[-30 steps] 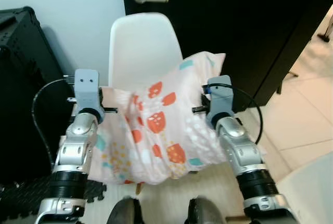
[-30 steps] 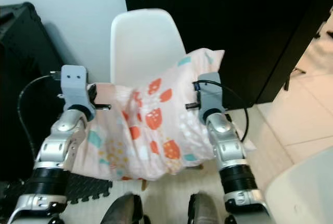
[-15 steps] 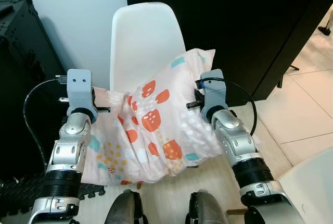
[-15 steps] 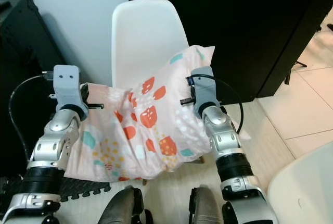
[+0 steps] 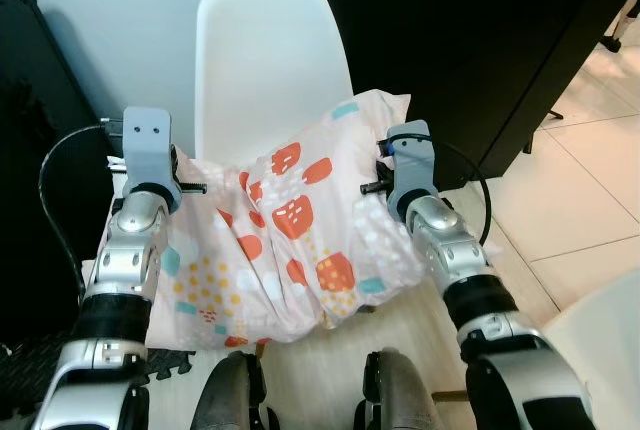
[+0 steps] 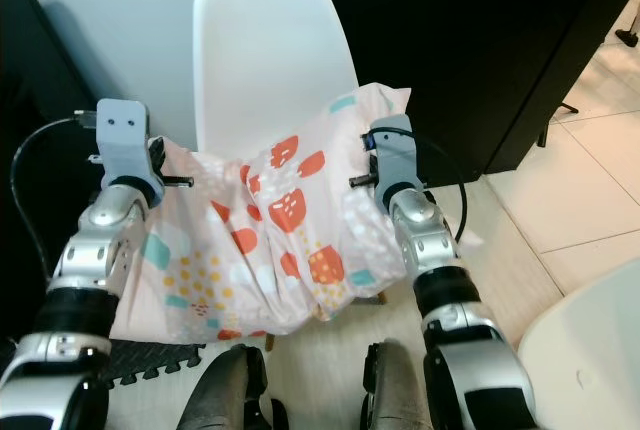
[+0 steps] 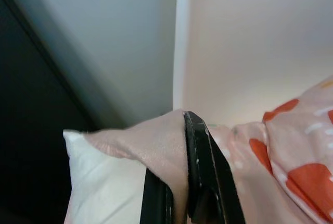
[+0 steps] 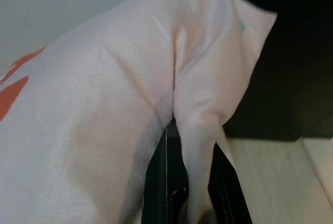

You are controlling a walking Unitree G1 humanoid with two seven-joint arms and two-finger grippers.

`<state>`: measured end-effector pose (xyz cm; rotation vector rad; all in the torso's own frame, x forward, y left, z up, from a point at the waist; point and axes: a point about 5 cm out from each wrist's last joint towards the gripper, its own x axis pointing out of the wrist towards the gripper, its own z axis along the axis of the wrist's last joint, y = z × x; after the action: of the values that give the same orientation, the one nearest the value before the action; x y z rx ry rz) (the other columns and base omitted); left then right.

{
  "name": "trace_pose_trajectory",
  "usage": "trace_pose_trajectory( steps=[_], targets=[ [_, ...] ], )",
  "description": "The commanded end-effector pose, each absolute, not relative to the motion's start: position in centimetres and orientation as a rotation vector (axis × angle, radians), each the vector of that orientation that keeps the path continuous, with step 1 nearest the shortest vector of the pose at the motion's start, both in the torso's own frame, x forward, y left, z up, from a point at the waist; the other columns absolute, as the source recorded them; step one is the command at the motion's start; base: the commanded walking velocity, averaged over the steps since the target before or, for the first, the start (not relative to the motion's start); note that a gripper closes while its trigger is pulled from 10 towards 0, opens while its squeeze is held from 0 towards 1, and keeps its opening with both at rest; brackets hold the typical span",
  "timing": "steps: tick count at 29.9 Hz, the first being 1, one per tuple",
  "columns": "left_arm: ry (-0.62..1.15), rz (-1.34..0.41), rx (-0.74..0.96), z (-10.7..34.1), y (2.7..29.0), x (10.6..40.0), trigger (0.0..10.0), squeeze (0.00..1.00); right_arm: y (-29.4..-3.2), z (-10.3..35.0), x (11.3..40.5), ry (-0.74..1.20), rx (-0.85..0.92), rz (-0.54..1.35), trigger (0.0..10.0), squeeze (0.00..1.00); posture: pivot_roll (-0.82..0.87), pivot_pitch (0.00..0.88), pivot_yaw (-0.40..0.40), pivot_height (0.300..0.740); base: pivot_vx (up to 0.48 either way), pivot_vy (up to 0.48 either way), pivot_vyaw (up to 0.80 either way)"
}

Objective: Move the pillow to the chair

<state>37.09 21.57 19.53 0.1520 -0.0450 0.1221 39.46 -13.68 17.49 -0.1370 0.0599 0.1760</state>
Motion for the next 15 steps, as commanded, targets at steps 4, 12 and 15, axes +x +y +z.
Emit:
trace_pose_trajectory(
  steps=[4, 12, 15],
  targets=[
    [-0.075, 0.104, 0.201, 20.8, 21.6, 38.2, 10.0, 0.00, -13.5, 19.4, 40.4, -0.012, -0.124, 0.159, 10.0, 0.00, 0.02, 0.226, -0.033, 0.582, 0.000, 0.000, 0.00],
    [-0.119, 0.063, 0.229, 22.7, 20.8, 39.8, 10.0, 0.00, -13.1, 20.9, 41.4, -0.043, -0.076, 0.164, 10.0, 0.00, 0.04, 0.238, -0.037, 0.582, 0.000, 0.000, 0.00],
    [-0.122, 0.061, 0.234, 22.8, 20.7, 39.9, 10.0, 0.00, -13.1, 21.0, 41.5, -0.043, -0.070, 0.162, 10.0, 0.00, 0.04, 0.238, -0.037, 0.582, 0.000, 0.000, 0.00]
  ],
)
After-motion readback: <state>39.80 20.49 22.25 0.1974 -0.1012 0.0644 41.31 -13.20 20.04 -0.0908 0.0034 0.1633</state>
